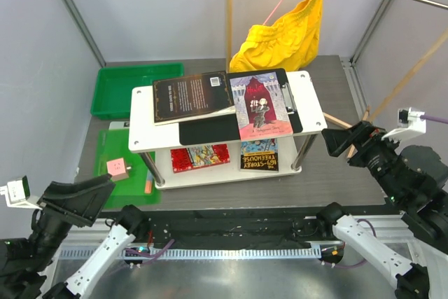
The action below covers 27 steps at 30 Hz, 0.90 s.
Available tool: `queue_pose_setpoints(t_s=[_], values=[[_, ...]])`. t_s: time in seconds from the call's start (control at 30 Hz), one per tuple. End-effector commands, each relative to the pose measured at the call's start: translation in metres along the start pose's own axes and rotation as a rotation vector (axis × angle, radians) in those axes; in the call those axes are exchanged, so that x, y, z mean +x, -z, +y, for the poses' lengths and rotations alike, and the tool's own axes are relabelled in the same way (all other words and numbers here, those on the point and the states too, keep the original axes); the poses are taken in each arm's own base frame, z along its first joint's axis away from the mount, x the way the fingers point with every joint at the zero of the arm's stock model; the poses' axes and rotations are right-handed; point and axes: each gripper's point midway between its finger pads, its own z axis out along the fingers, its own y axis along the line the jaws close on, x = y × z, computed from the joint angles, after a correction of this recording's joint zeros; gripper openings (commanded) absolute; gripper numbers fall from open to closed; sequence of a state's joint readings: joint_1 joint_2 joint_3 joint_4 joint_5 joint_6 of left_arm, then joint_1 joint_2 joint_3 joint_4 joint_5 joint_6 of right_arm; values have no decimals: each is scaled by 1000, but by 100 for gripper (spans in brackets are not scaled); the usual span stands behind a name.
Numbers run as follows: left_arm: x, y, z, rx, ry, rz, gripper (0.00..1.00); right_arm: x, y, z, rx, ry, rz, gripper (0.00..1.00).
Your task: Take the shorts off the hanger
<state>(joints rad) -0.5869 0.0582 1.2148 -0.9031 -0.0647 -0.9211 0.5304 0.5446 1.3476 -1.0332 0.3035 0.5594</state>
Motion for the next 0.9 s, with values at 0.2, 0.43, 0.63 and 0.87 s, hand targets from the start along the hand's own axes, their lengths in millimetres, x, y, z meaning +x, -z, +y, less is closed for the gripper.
queue_pose_setpoints(t_s=[0.2, 0.43, 0.63, 0.87], values=[[-5, -76, 3, -218, -85, 132, 100, -84, -46, 43, 86, 152, -71, 100], [-16, -120, -4, -185, -206, 93, 100, -114, -107, 72, 135, 200, -98, 100], [-36, -144, -20, -164, -302, 51, 100, -134, -168, 112, 60, 197, -126, 100], [-49, -180, -35, -145, -349, 26, 100, -162, -234, 122, -49, 26, -161, 92]])
